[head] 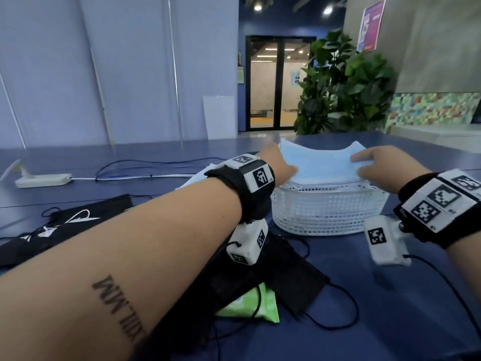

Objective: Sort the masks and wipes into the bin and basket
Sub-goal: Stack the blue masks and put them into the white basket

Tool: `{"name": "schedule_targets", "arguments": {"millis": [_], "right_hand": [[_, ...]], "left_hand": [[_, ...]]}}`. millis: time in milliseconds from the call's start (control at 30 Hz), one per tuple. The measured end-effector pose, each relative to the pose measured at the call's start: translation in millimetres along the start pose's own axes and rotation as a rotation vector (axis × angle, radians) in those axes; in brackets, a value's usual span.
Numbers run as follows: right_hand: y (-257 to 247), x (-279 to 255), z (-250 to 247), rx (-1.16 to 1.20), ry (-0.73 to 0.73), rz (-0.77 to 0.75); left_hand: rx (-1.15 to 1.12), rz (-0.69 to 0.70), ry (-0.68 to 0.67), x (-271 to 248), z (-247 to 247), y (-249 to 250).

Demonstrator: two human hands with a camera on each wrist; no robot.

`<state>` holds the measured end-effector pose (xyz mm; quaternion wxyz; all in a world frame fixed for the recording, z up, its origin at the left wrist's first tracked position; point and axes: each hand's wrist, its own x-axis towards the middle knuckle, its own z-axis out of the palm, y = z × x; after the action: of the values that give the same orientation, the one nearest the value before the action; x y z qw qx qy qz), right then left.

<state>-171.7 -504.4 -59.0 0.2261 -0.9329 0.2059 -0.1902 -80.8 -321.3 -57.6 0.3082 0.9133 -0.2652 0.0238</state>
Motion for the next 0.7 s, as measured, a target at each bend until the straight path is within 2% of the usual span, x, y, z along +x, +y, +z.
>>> {"name": "schedule_targets", "arguments": {"millis": [100, 167, 233, 267, 333, 400, 467, 600, 667, 700], "right_hand": [[14.5, 15.2, 14.8, -0.074, -0.08, 0.039], [19.6, 20.7, 21.7, -0.106, -0.111, 0.089], [23.7, 24.1, 25.6, -0.167, -0.129, 0.108], [25.3, 25.4, 27.2, -0.215, -0.157, 0.112], [26.0, 26.2, 28.8, -0.334, -0.245, 0.148], [21.4, 22.6, 26.1, -0.408, -0.271, 0.159], [18.2, 20.2, 22.2, -0.437, -0.284, 0.159], [18.6, 21.1, 21.8, -0.389, -0.322, 0.111], [22.7, 21.9, 20.8, -0.305, -0.249, 0.063], [24.9, 20.4, 19.2, -0.276, -0.167, 0.036]], "left_hand": [[0.101, -0.119, -0.053, 4.9, 11.2, 2.1], [0.147, -0.139, -0.025, 6.4, 18.6, 2.5], [0.235, -0.045, -0.005, 6.1, 25.9, 2.9], [0.287, 0.007, -0.045, 6.5, 28.7, 2.8], [0.35, 0.044, -0.21, 8.1, 32.1, 2.6], [0.403, 0.033, -0.365, 5.9, 31.6, 4.8], [0.508, 0.069, -0.424, 2.6, 28.9, 6.5], [0.679, 0.16, -0.424, -0.3, 25.9, 5.3], [0.578, 0.201, -0.4, -1.9, 22.3, 3.1], [0.487, 0.219, -0.374, -4.3, 18.6, 2.0]]}}
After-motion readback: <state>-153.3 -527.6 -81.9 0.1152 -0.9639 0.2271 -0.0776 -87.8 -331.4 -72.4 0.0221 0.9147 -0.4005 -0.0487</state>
